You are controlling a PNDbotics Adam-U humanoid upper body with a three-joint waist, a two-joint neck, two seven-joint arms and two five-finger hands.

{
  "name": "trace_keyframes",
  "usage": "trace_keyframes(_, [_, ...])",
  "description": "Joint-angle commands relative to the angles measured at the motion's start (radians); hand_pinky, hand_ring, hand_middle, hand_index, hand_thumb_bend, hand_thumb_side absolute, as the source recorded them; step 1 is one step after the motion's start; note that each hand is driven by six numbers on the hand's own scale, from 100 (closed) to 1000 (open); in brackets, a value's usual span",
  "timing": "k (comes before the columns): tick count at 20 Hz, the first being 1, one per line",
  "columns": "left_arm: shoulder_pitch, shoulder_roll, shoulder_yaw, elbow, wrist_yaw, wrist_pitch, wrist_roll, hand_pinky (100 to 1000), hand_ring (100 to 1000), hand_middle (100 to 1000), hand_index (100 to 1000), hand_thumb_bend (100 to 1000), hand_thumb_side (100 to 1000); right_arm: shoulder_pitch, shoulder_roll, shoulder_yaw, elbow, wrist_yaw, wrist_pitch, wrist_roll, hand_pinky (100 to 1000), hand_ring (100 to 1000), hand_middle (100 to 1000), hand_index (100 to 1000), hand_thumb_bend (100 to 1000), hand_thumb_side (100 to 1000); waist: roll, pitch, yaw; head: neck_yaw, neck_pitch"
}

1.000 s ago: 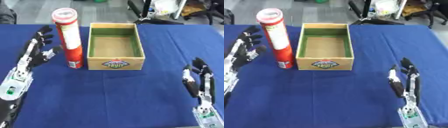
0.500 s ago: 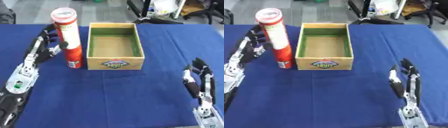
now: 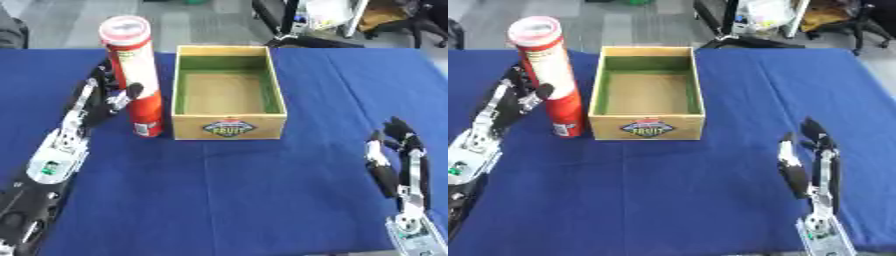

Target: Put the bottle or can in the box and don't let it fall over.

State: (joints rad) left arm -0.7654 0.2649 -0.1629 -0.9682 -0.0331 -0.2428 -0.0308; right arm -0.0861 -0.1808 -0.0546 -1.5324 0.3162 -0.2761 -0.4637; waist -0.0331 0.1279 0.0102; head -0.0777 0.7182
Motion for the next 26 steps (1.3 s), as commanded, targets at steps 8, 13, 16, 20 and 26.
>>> trace_keyframes(8, [-0.055,0.007,-0.001,0.036,0.002,-0.011,-0.006,862,884,918,993,786,631,-0.008,-0.006,0.0,-0.008,-0.009,-0.005,0.006,765,821,768,880,100,521,-0.001,-0.01,-0.014,0.006,-0.008])
trace_keyframes(13, [-0.061,0.009,-0.004,0.04,-0.022,-0.013,-0.019,860,881,917,992,781,629,-0.008,-0.005,0.0,-0.007,-0.01,-0.007,0.007,765,820,767,879,100,522,0.001,-0.009,-0.02,0.006,-0.008])
trace_keyframes(16, [-0.06,0.009,-0.004,0.044,-0.034,-0.011,-0.028,852,873,909,991,771,626,-0.008,-0.005,0.001,-0.006,-0.01,-0.007,0.008,765,819,766,877,100,524,0.001,-0.009,-0.022,0.006,-0.008])
trace_keyframes(20, [-0.058,0.006,-0.005,0.05,-0.044,-0.01,-0.035,839,863,897,987,758,619,-0.009,-0.005,0.001,-0.006,-0.01,-0.007,0.009,765,819,765,876,100,524,0.002,-0.01,-0.022,0.006,-0.007])
trace_keyframes(26, [-0.059,0.007,-0.005,0.055,-0.06,-0.012,-0.048,803,831,859,974,726,591,-0.009,-0.005,0.001,-0.006,-0.01,-0.007,0.011,765,818,763,874,100,526,0.002,-0.01,-0.023,0.005,-0.007])
